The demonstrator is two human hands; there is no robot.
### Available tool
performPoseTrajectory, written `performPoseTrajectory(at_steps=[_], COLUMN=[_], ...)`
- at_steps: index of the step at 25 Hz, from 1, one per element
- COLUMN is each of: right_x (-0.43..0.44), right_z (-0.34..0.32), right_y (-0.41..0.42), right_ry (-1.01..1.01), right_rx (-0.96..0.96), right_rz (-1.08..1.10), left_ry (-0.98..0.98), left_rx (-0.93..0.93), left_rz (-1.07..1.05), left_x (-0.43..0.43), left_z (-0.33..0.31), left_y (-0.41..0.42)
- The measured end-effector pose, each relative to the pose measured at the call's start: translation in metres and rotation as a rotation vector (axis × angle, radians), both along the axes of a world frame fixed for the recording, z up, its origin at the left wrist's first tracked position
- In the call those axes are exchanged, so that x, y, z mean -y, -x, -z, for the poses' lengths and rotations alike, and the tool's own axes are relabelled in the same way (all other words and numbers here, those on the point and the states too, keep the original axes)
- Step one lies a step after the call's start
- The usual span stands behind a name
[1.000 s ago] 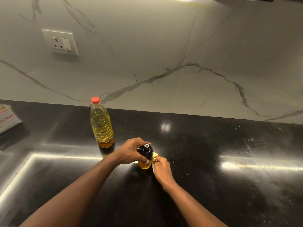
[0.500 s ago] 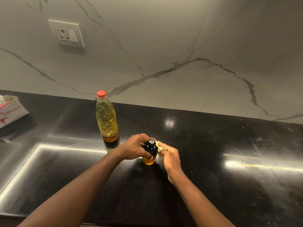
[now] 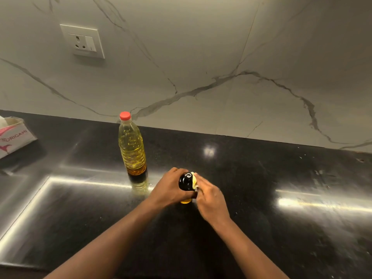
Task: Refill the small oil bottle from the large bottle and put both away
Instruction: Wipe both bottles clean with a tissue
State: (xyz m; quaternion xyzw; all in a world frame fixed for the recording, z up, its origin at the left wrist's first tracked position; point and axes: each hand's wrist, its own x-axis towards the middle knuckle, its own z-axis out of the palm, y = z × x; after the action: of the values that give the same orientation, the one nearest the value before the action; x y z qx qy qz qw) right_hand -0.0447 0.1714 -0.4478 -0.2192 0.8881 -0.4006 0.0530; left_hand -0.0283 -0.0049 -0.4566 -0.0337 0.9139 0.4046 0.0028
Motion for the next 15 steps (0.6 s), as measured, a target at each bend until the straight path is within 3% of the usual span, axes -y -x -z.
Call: performPoseTrajectory(at_steps=[2,7,11,13,15], right_x=[-0.002,0.006,-0.003,-0.004,0.002], right_z=[0.007,-0.001,0.006,0.011,0.017], right_y=[-0.003,0.017,-0.009,-0.014,-0.003], right_ry=[-0.177,-0.274,-0.034,0.088,-0.016], right_rx=[-0.092,-0.12,-0.058,0.008,0.091], right_rz=[-0.087,-0.125,-0.131,-0.023,0.133], left_ry=[-0.023,0.044,0.05,0.066,0.084], left_rx=[-0.062,-0.097,-0.089,-0.083,-0.064], left_rz=[-0.084,-0.02,0.002,0.004,0.002], left_x=[-0.008,0.004,0.006,0.007,0.007], left_z=[0.005,0.001,-0.001,-0.002,-0.004], left_y=[0.0,0.008,0.008,0.008,0.008])
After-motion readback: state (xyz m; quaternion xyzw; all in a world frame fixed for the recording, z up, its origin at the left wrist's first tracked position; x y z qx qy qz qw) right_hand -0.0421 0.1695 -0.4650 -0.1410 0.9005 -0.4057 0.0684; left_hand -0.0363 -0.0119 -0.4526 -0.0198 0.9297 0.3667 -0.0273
